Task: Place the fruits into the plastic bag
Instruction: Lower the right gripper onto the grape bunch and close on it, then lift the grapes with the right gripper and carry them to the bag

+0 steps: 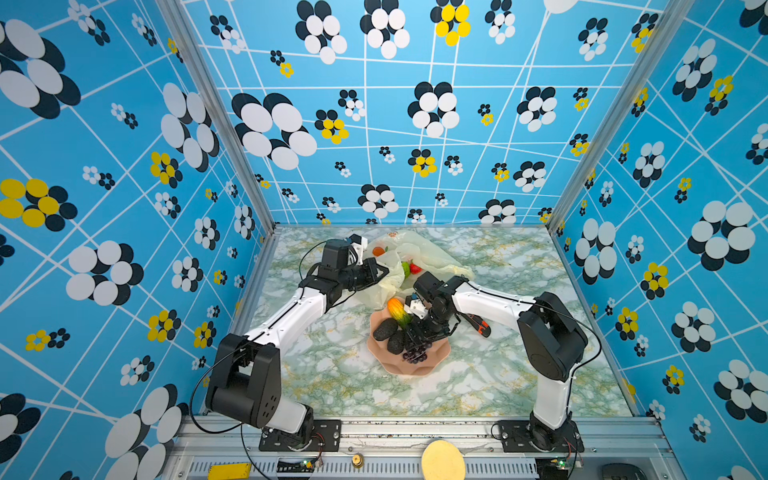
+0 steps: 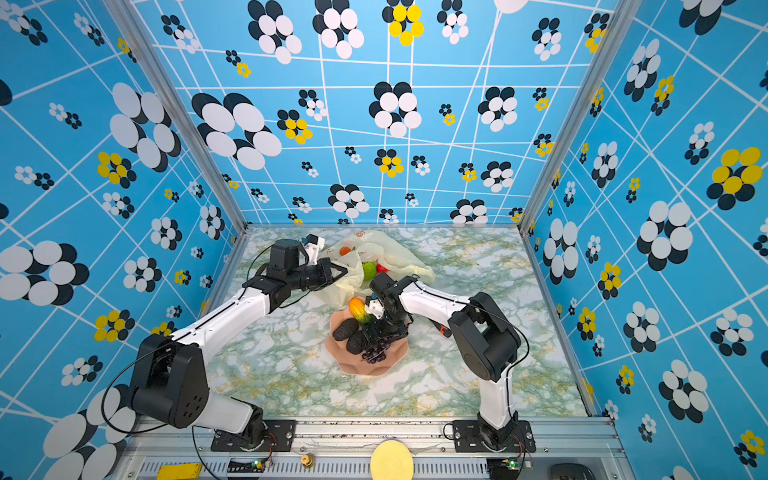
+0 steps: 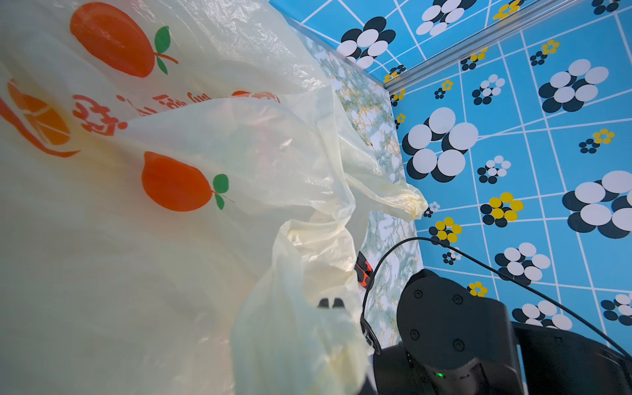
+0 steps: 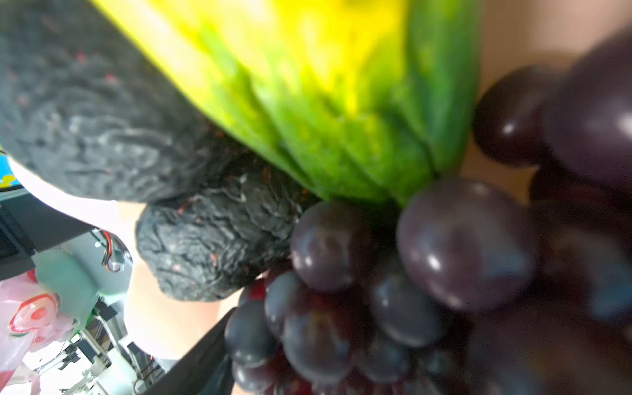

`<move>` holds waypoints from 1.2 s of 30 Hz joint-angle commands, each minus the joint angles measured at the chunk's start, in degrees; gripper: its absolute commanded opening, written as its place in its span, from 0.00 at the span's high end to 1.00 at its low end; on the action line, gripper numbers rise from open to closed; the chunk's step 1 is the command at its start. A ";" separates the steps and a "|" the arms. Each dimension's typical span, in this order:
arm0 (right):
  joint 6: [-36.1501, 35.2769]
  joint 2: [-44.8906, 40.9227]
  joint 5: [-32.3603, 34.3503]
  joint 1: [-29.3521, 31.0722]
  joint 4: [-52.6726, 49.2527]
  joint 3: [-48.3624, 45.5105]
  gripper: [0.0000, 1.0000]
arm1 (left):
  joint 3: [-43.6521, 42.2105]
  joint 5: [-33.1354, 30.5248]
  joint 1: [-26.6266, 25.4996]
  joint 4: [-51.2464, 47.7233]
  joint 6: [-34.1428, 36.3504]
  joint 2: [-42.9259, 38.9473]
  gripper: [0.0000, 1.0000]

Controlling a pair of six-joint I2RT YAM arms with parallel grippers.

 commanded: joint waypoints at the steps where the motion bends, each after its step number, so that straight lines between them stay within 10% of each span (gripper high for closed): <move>1: 2.41 -1.05 5.26 -0.16 1.85 -2.49 0.14 | -0.45 1.13 0.34 1.20 -0.47 -0.53 1.00; 10: 4.53 -1.84 5.35 -1.34 7.47 -5.13 0.23 | -1.33 1.00 0.34 2.05 -1.34 -0.65 1.00; 18: 6.44 -6.67 0.49 -3.71 17.05 -12.29 0.63 | -1.11 0.76 0.37 0.93 -1.02 -1.10 1.00; 36: 15.80 -16.03 -20.17 -8.82 43.84 -25.53 0.68 | -1.24 0.44 0.32 0.07 -0.93 -1.58 1.00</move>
